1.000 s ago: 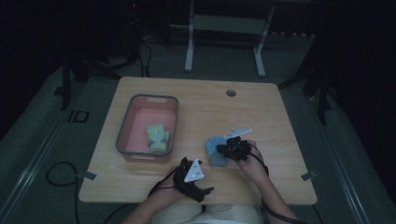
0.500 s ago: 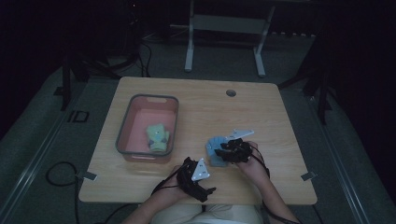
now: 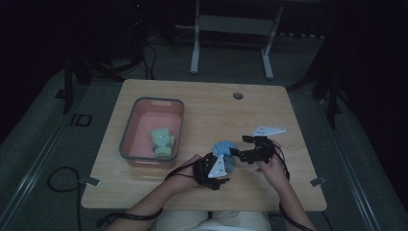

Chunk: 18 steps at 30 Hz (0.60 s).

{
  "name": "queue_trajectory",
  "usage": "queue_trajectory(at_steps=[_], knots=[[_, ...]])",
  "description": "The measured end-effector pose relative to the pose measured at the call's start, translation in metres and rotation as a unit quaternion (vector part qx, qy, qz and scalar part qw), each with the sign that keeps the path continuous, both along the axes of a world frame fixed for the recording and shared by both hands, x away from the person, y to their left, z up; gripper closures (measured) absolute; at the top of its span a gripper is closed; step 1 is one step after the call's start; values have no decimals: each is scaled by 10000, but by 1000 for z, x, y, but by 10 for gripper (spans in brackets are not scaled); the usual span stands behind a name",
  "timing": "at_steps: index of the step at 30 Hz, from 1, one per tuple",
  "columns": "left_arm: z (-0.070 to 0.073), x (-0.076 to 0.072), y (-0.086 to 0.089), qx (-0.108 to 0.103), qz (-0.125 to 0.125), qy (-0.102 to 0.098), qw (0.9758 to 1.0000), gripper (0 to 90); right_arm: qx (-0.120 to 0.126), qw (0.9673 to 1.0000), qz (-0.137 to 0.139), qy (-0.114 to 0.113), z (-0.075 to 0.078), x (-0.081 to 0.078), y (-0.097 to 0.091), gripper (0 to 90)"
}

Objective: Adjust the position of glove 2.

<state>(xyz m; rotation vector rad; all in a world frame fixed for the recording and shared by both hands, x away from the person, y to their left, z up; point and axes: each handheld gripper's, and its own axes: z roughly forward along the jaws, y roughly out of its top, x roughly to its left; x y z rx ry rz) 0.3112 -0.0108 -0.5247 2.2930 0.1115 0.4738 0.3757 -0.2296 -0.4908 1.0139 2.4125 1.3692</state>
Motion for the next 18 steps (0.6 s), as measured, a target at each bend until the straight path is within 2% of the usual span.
queue_trajectory(at_steps=[1,3,5,6,8,10,11,13,15,16,18], knots=[[-3,7,-6,216,-114,-106,9996,353,53,9998,-82,167,1,3,-1,147],[-5,14,-11,380,-218,-167,9989,371,19,9994,-127,331,2,7,0,134],[-8,19,-15,474,-258,-122,9985,386,-89,9993,-158,316,1,10,4,110],[-10,21,-16,525,-317,-86,9981,386,-102,9991,-153,391,0,12,6,121],[-12,22,-20,722,-377,-172,9965,386,-211,9988,-259,349,-5,16,7,178],[-14,25,-24,800,-371,-81,9961,386,-285,9979,-412,402,-11,22,7,317],[-14,25,-24,800,-371,-81,9961,387,-285,9979,-412,402,-11,22,7,317],[-16,27,-27,942,-394,-92,9947,395,-284,9964,-650,469,-17,27,6,392],[-17,29,-28,933,-363,-91,9949,434,-281,9949,-759,596,-22,31,6,402],[-18,30,-29,950,-335,-167,9948,462,-348,9940,-818,640,-25,33,8,404],[-19,32,-28,978,-298,-230,9945,565,-431,9929,-860,705,-29,32,10,421]])
